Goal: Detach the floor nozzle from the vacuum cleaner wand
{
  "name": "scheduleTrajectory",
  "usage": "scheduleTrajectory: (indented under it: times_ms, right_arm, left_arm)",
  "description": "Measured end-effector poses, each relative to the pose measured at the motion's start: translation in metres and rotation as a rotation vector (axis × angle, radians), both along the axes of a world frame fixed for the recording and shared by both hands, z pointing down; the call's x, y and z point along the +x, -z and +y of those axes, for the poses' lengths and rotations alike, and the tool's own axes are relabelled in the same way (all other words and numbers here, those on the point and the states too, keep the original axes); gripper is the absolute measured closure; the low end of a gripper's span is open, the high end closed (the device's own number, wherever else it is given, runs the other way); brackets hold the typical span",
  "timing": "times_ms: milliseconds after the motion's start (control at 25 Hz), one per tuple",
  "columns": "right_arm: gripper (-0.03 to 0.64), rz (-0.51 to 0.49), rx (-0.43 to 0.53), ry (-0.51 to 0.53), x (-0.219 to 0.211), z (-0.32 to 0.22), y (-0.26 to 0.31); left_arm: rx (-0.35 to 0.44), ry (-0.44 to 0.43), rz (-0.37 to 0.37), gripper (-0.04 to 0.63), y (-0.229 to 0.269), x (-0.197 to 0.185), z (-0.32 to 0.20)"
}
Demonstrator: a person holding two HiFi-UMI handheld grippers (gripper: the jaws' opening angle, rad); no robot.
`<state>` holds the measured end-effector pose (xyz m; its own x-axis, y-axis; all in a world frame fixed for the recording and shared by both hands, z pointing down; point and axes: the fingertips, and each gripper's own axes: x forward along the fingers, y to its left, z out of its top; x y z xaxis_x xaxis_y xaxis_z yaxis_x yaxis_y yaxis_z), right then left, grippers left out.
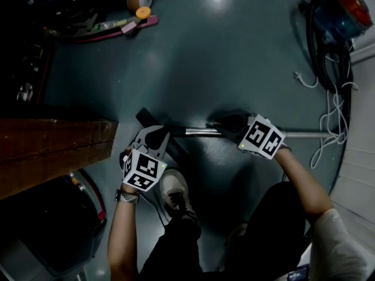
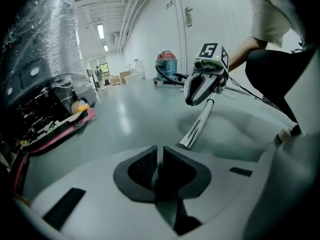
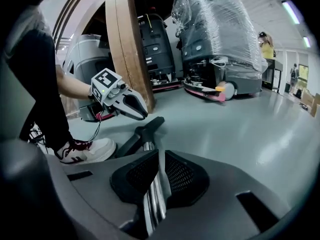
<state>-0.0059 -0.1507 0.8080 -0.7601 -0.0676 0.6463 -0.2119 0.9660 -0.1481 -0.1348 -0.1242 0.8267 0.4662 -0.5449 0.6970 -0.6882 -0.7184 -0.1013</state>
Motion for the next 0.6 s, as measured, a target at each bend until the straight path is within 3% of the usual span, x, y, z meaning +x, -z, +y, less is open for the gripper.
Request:
scheduleTrajectory:
  times_ms: [80,200,600]
  right_arm:
    - [0.569,0.012,-0.006,0.025,-0.004,0.005,-0.003]
    - [0.488,0.024,-0.025,0.060,-0.011,0.012,-0.008]
    - [0.420,0.158,-0.072,0.142,0.002,0.026,-0.049]
  left_arm:
    - [-0.015,-0.013,-0.014,0.550,-0.006,-0.001,0.002]
    - [-0.046,-0.044,-0.040,0.521,-0.014,0.001,0.005]
    - [-0.177,-0.178,-0.109,0.379,-0.043,0.010,0.014]
